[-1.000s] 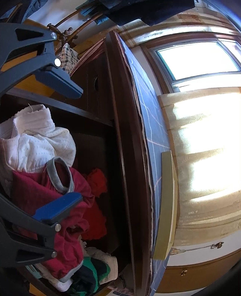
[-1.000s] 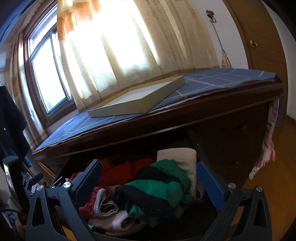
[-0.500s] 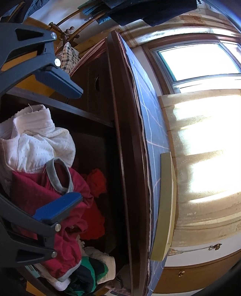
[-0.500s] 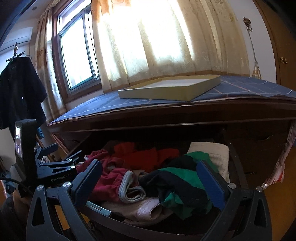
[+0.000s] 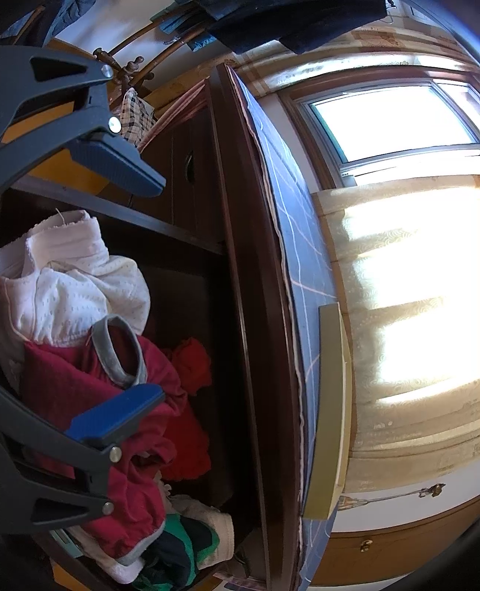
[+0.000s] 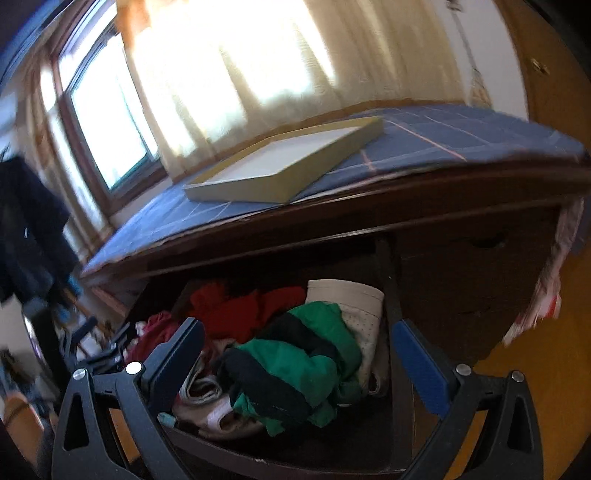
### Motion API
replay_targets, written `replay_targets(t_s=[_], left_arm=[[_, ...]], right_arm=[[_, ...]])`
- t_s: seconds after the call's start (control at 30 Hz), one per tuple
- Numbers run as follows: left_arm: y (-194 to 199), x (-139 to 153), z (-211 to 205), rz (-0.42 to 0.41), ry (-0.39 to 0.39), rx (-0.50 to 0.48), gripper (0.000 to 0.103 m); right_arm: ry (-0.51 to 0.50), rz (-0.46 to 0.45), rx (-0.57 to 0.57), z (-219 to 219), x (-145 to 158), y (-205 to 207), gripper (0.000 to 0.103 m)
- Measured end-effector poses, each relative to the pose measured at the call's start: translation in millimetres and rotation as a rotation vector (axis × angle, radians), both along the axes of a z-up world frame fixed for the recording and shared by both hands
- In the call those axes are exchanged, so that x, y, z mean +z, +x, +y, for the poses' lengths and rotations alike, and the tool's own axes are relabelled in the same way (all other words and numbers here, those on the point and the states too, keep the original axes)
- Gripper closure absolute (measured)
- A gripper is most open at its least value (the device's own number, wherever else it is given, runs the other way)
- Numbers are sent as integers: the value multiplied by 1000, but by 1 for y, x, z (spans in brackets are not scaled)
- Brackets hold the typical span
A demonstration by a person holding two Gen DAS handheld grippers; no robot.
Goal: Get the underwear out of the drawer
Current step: 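Reach into the drawer and grasp the green-and-black garment with the right tool, then lift the green-and-black garment into the beige tray and open the right tool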
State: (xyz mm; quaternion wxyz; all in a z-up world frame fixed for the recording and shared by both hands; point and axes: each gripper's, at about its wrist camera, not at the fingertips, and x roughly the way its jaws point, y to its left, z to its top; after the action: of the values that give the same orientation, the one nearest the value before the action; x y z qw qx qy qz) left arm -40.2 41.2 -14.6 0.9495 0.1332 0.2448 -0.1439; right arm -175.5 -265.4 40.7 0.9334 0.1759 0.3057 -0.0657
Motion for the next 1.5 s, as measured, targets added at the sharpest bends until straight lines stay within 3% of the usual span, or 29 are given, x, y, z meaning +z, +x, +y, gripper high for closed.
replay_targets(t_s=[0.23, 0.4, 0.5, 0.7, 0.8, 0.9, 1.03, 1.2, 1.5], left_arm=[[3, 0, -1, 21, 6, 12, 0], [5, 0, -1, 38, 11, 16, 0], [5, -1, -1, 37, 17, 18, 0], [5, -1, -1, 36, 17, 18, 0], [5, -1, -1, 36, 16, 18, 0], [5, -1, -1, 35, 16, 16, 0], [4, -1, -1, 29, 17, 13, 0], [2, -1, -1, 22, 19, 12, 0], [1, 0, -1, 16, 25, 12, 0]], right_arm=[[-213, 157, 161, 46, 1, 30, 1], [-188, 253, 203, 52, -14, 53, 3], [-216, 321, 215, 55, -26, 64, 16], [-210, 430, 209, 50, -47, 73, 18], [-212, 464, 213, 50, -53, 77, 27], [-126, 497, 233, 43, -63, 83, 45], [18, 487, 229, 24, -65, 78, 56], [78, 429, 224, 20, -54, 64, 67], [128, 208, 202, 9, 18, 36, 70]])
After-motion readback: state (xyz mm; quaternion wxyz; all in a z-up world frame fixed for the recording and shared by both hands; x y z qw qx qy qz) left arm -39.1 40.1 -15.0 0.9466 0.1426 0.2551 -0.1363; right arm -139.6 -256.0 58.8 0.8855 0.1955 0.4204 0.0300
